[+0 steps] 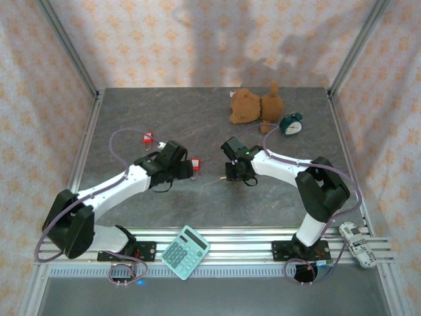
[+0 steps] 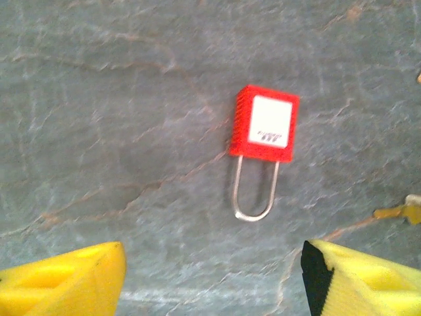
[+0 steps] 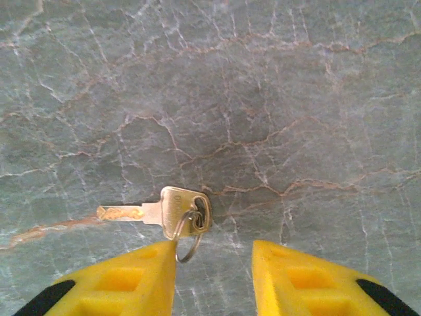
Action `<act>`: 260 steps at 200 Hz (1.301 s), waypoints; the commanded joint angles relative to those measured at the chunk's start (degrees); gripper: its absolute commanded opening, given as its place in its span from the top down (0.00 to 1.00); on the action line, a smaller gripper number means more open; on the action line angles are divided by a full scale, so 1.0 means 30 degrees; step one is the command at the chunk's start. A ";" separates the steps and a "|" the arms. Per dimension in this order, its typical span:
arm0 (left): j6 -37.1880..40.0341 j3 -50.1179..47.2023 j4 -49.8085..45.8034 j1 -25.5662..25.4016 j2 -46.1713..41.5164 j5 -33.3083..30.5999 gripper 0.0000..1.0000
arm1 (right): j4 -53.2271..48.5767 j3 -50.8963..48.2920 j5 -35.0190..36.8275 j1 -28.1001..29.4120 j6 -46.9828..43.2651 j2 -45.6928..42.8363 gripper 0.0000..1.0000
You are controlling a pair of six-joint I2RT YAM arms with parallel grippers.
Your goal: Unlock with the key
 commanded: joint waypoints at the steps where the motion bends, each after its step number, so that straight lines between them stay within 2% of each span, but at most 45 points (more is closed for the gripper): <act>1: -0.0366 -0.1377 0.1201 -0.0133 -0.1684 -0.0858 0.27 | -0.0116 0.0613 0.0141 0.0320 -0.0147 -0.0003 0.65; 35: -0.1678 -0.3238 0.2172 -0.0127 -0.3791 -0.1133 0.27 | -0.0379 0.1189 0.0597 0.0821 -0.0124 -0.0071 0.59; 48: -0.2433 -0.3830 0.2427 -0.0119 -0.4369 -0.1652 0.26 | -0.0167 0.1195 0.1464 0.0821 -0.0143 0.0368 0.56; 80: -0.3329 -0.4923 0.2757 -0.0134 -0.5837 -0.2439 0.21 | 0.0271 0.1165 0.2241 0.0759 0.0120 0.0993 0.55; 92: -0.3490 -0.5178 0.2704 -0.0125 -0.6343 -0.2645 0.19 | -0.0017 0.1426 0.2149 0.0762 -0.0030 0.1505 0.60; 133: -0.3599 -0.5567 0.2499 -0.0133 -0.7165 -0.2904 0.18 | -0.0178 0.1224 0.2037 0.0821 0.0098 0.1643 0.84; 157: -0.3579 -0.5508 0.2678 -0.0129 -0.7085 -0.2718 0.19 | -0.0238 0.0947 0.2015 0.0872 0.0238 0.0541 0.90; 180: -0.3749 -0.5257 0.2839 -0.0127 -0.6545 -0.3004 0.25 | -0.0863 0.1238 0.2174 0.1066 0.0227 -0.0281 0.93; 201: -0.3020 -0.4584 0.3091 -0.0367 -0.5926 -0.3190 0.30 | -0.1500 0.1492 0.1999 0.1259 0.0167 -0.1295 0.93; 220: -0.1599 -0.4382 0.4453 -0.1204 -0.5960 -0.4313 0.30 | -0.2149 0.1817 0.1762 0.1290 0.0252 -0.2258 0.93; 244: 0.1331 -0.5351 0.8924 -0.2843 -0.6100 -0.5803 0.29 | -0.3045 0.2440 0.1487 0.1290 0.0327 -0.3309 0.93; 260: 0.3795 -0.5775 1.1628 -0.3702 -0.5575 -0.6249 0.25 | -0.3585 0.2843 0.1449 0.1290 0.0461 -0.3943 0.93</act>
